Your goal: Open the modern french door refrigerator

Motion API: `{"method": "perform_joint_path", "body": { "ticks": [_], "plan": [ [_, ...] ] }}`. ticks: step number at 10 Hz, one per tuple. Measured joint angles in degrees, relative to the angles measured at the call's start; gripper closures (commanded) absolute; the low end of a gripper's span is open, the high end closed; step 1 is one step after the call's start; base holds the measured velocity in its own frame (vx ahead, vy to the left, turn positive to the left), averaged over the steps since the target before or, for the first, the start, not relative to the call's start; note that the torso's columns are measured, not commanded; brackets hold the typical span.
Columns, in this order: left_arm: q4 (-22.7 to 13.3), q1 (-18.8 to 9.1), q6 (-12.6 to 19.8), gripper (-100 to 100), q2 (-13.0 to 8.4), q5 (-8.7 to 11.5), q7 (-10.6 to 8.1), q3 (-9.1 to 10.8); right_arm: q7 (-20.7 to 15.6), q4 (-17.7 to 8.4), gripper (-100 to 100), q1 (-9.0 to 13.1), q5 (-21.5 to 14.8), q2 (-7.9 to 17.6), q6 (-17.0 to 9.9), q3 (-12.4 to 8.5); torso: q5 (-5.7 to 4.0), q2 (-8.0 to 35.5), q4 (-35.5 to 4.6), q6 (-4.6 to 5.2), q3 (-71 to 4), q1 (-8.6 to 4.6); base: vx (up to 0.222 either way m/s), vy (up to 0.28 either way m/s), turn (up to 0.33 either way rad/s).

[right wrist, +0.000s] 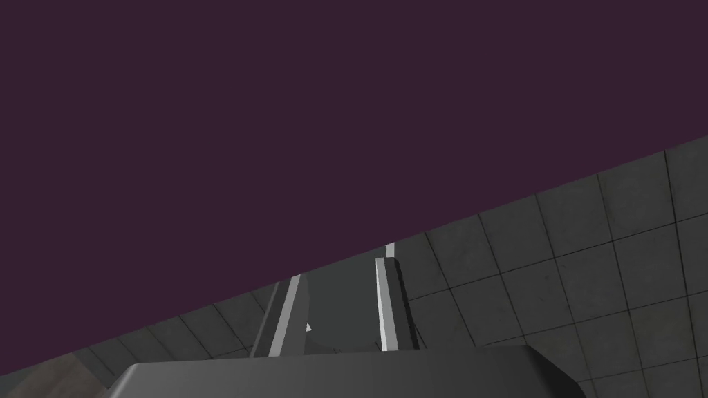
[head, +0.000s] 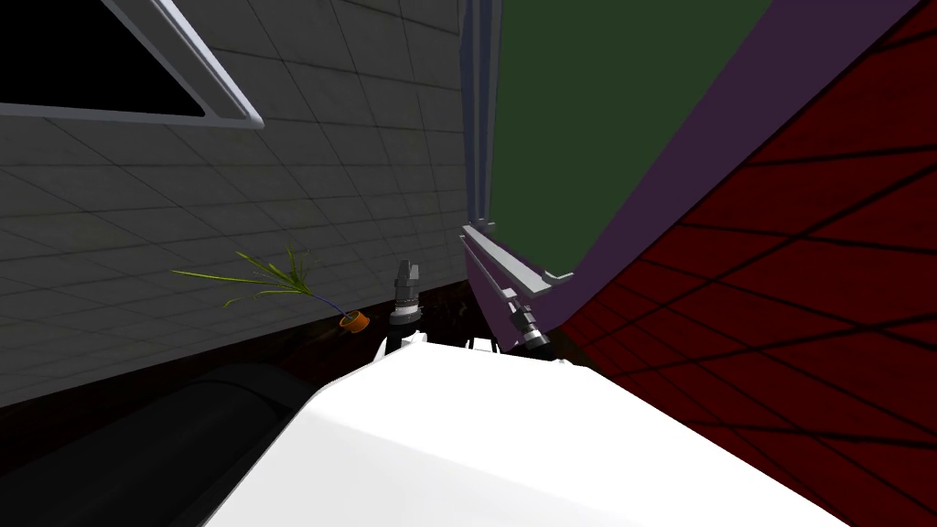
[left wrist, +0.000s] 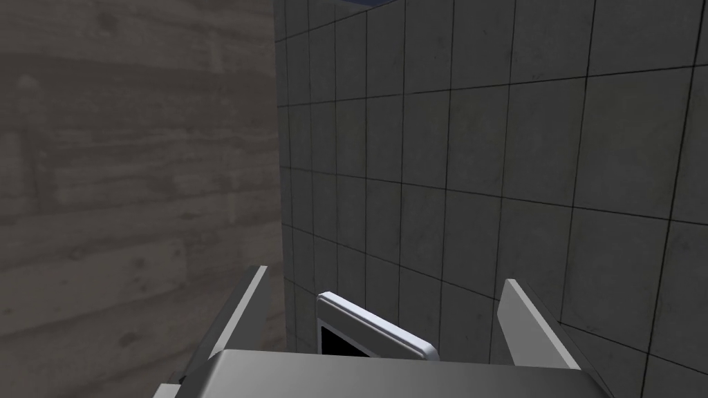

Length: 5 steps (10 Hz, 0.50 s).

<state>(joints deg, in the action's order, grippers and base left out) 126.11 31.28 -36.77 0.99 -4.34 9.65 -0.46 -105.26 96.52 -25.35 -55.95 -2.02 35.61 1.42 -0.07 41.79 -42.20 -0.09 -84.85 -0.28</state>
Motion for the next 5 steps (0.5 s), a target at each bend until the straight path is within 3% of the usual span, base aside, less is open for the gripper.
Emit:
{"method": "perform_joint_path", "body": {
  "ticks": [5],
  "plan": [
    [0.0, 0.0, 0.0, 0, 0.0, 0.0, 0.00, -0.01, -0.2, 0.4, 100, -1.0, -0.5, -0.3, -0.8, 0.9, 0.15, 0.2, -0.1, -0.18, 0.1, 0.63, -0.078, 0.170, -0.008]
  ]
}}
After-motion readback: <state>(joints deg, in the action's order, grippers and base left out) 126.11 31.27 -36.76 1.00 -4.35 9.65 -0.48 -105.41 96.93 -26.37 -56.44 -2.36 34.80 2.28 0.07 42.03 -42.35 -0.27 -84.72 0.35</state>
